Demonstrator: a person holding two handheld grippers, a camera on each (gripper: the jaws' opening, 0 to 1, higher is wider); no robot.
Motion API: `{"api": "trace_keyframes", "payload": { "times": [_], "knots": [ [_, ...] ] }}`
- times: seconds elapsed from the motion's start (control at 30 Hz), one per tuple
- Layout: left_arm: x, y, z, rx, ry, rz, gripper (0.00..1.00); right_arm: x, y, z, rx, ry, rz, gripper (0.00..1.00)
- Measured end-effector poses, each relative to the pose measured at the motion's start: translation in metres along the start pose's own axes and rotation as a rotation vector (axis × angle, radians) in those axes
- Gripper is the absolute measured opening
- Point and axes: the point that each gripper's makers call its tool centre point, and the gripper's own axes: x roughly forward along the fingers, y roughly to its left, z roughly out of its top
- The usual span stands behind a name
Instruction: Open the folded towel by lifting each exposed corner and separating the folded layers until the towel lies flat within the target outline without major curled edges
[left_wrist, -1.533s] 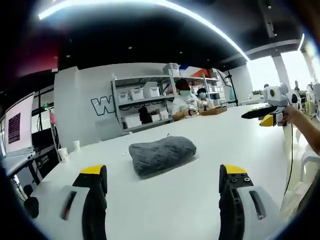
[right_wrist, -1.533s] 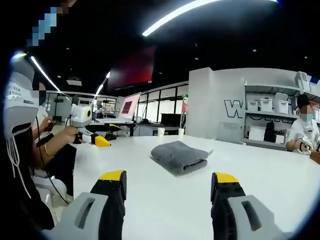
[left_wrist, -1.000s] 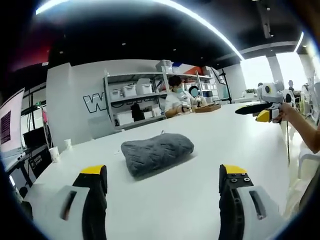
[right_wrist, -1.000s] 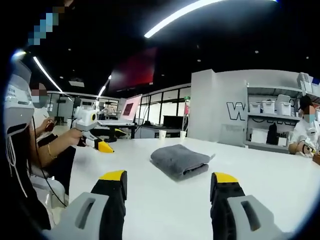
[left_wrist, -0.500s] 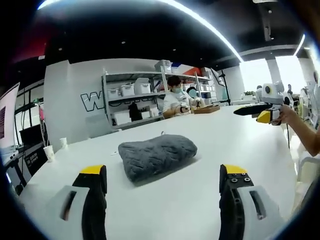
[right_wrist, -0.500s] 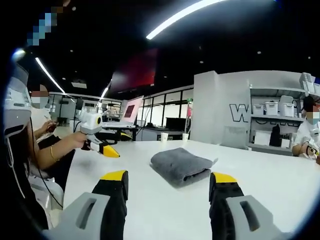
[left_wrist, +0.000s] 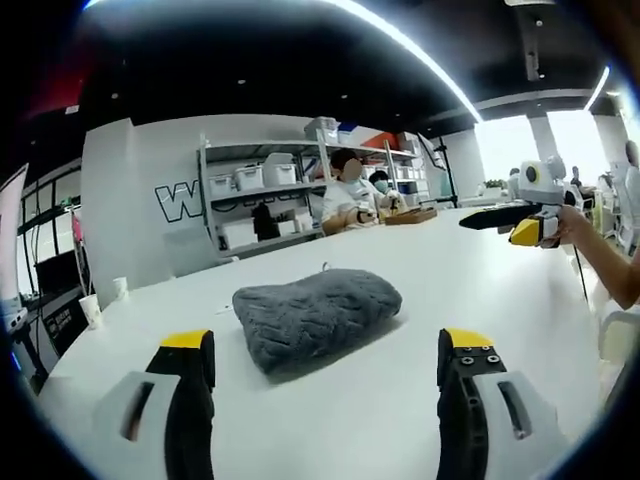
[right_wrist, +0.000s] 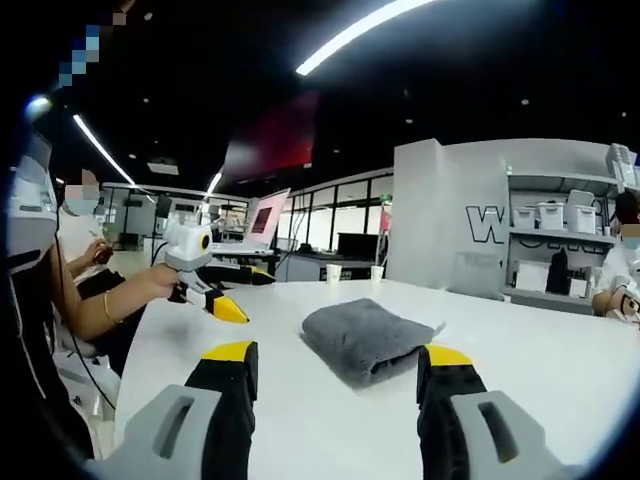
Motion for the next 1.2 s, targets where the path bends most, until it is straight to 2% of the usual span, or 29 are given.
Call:
{"api": "trace_keyframes", "payload": {
  "times": [0.13, 0.23, 0.47, 0.63, 0.67, 0.9, 1.1, 1.2],
  "knots": [
    [0.002, 0.008, -0.003, 0.015, 0.017, 0.009, 0.9, 0.007, -0.005, 0.003, -0.012, 0.001, -0.002, 0.63],
    [0.005, 0.012, -0.002, 0.003, 0.014, 0.013, 0.9, 0.013, -0.01, -0.003, -0.043, 0.045, -0.02, 0.63],
    [0.013, 0.021, -0.004, 0.005, 0.026, 0.018, 0.9, 0.029, -0.02, -0.006, -0.068, 0.071, -0.027, 0.6],
    [0.012, 0.031, -0.001, -0.016, 0.005, 0.036, 0.9, 0.037, -0.023, 0.0, -0.073, 0.06, -0.02, 0.59],
    [0.012, 0.032, -0.001, -0.02, 0.004, 0.038, 0.9, 0.041, -0.026, -0.003, -0.115, 0.085, -0.029, 0.59],
    [0.017, 0.042, 0.001, -0.025, -0.001, 0.059, 0.9, 0.048, -0.028, -0.004, -0.112, 0.087, -0.018, 0.59],
    [0.029, 0.041, 0.003, -0.065, -0.009, 0.041, 0.88, 0.053, -0.032, -0.008, -0.103, 0.099, -0.018, 0.58],
    [0.035, 0.028, -0.002, -0.058, 0.01, 0.002, 0.88, 0.055, -0.036, -0.011, -0.112, 0.113, -0.035, 0.57]
  ]
}}
